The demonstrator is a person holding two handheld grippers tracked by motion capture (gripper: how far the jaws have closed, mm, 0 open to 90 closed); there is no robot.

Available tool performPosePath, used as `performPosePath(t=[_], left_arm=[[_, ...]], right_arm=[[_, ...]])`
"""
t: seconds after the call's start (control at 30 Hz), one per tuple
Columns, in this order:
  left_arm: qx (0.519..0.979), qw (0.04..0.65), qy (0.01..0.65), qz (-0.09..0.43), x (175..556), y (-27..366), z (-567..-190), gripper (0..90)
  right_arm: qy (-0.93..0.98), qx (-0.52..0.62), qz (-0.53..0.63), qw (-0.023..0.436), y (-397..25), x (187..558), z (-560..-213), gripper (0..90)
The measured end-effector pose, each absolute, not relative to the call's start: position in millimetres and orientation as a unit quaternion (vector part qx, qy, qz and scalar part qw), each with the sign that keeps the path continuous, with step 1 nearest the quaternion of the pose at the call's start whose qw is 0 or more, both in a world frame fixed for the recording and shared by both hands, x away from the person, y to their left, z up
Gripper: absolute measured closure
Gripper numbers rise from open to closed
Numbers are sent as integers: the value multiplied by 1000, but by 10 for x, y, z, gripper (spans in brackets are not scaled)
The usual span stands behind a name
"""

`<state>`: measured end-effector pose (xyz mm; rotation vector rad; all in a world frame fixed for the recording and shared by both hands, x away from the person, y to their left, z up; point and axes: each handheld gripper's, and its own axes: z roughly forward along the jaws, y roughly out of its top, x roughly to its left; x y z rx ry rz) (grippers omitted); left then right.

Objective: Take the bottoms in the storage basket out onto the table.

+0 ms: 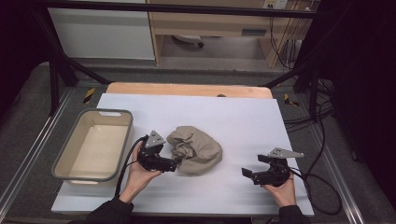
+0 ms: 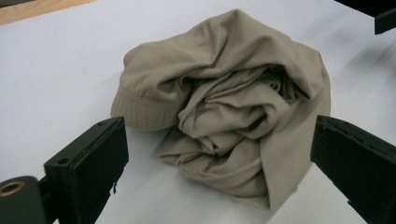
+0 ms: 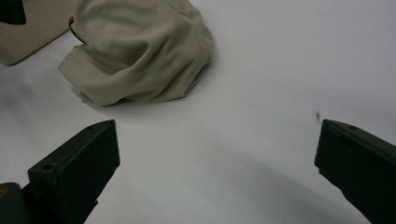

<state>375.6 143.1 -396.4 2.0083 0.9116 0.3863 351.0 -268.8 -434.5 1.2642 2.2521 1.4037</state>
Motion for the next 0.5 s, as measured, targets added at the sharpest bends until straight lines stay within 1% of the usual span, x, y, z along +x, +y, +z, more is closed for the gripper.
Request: performPosePath(t=[0.5], left_arm=[[805, 428, 383, 152, 3601, 1731, -4130, 50]], right_arm=[[763, 428, 474, 100, -2683, 3511, -4350, 5]])
